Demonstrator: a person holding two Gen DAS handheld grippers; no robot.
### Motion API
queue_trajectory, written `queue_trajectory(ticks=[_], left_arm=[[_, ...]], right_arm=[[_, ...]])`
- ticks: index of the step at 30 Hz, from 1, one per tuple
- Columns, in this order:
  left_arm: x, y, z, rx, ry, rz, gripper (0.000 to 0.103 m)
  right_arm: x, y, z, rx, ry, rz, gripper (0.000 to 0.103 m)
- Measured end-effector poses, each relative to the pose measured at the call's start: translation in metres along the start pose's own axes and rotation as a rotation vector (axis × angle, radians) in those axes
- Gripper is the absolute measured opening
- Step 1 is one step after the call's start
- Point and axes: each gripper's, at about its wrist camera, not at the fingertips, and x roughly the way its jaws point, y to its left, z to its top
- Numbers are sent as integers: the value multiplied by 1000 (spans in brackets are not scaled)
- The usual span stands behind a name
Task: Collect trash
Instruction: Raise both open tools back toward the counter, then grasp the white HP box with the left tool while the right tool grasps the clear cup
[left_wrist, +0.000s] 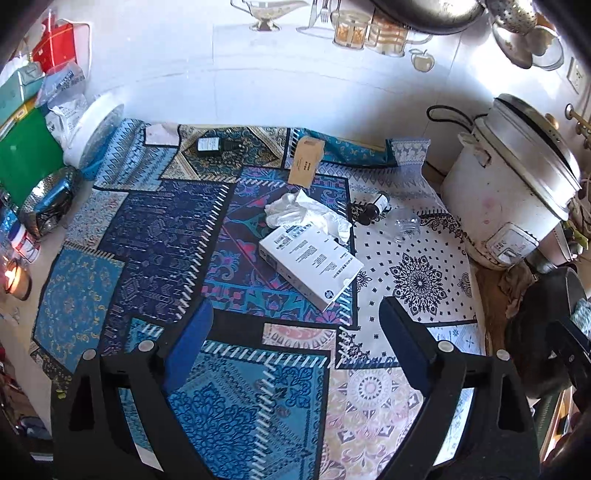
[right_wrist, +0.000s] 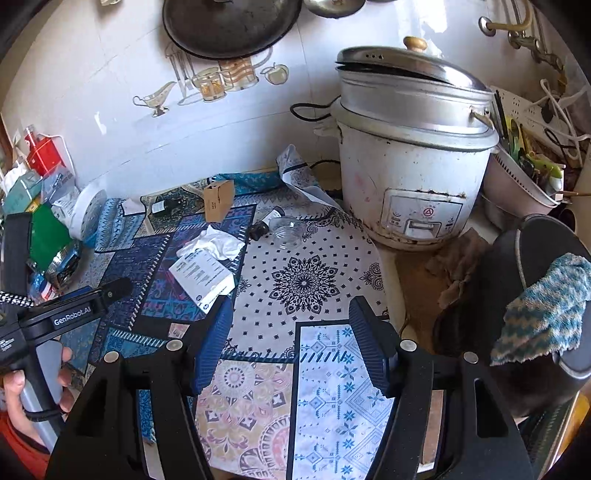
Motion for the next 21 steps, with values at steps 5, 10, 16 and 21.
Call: queue_trajectory(ticks=[5, 10, 16, 21], left_arm=[[63, -22, 20, -23, 72, 11, 91], [121, -41, 37, -2, 118, 81, 91], [165, -47, 40, 56, 152, 218, 91], [161, -30, 34, 86, 140, 218, 93]], right_arm=[[29, -19, 7, 17, 55, -14, 62], [55, -31, 16, 26, 108, -28, 62], [94, -30, 33, -2, 162, -27, 62], [129, -18, 52, -53, 189, 28, 62]])
